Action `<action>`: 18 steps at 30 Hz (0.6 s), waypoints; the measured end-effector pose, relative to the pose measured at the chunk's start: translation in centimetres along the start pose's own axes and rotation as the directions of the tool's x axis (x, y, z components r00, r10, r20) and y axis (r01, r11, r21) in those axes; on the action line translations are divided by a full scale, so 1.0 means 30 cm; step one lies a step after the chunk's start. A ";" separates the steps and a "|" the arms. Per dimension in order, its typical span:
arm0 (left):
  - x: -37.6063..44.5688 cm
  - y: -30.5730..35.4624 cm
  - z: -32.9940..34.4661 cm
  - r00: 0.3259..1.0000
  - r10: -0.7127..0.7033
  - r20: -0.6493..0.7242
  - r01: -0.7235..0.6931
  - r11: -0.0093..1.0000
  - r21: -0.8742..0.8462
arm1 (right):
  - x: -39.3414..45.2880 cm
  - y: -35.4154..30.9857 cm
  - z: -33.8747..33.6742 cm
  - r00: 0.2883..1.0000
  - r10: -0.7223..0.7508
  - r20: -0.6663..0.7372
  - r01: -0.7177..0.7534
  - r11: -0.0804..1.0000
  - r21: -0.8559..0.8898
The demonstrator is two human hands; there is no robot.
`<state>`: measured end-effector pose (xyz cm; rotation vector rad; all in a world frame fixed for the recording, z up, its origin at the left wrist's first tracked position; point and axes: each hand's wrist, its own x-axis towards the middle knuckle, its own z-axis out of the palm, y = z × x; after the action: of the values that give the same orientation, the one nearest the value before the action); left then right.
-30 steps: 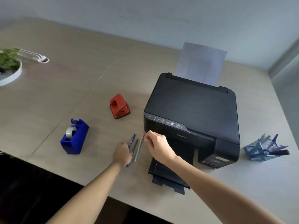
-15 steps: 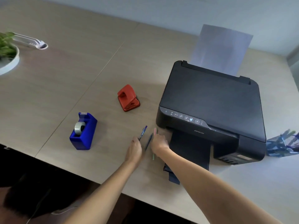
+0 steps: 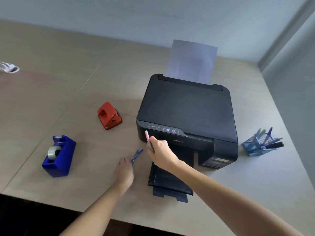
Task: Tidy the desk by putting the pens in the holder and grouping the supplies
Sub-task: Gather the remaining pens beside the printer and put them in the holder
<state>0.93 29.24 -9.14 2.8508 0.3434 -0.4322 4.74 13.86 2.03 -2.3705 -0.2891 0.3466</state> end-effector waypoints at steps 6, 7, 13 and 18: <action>-0.030 0.051 -0.057 0.981 -0.189 -0.035 0.179 0.964 -0.196 | -0.173 0.011 -0.293 0.984 -0.106 -0.140 0.136 0.964 0.227; -0.047 0.073 -0.079 0.980 -0.165 -0.112 0.129 0.953 -0.276 | -0.203 0.040 -0.353 0.977 -0.087 -0.196 0.140 0.951 0.274; -0.208 0.352 -0.317 0.919 0.057 -0.390 -0.231 0.880 -0.415 | -0.354 0.363 -0.676 0.801 0.110 -0.589 0.141 0.921 0.364; -0.274 0.791 -0.409 0.740 0.521 -0.426 -0.656 0.698 -0.285 | -0.494 0.689 -0.898 0.558 0.384 -0.736 -0.057 0.902 0.428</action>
<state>2.77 8.50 9.50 2.3914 -0.4131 0.2170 1.88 -22.30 9.49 -1.9373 0.4964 -0.5635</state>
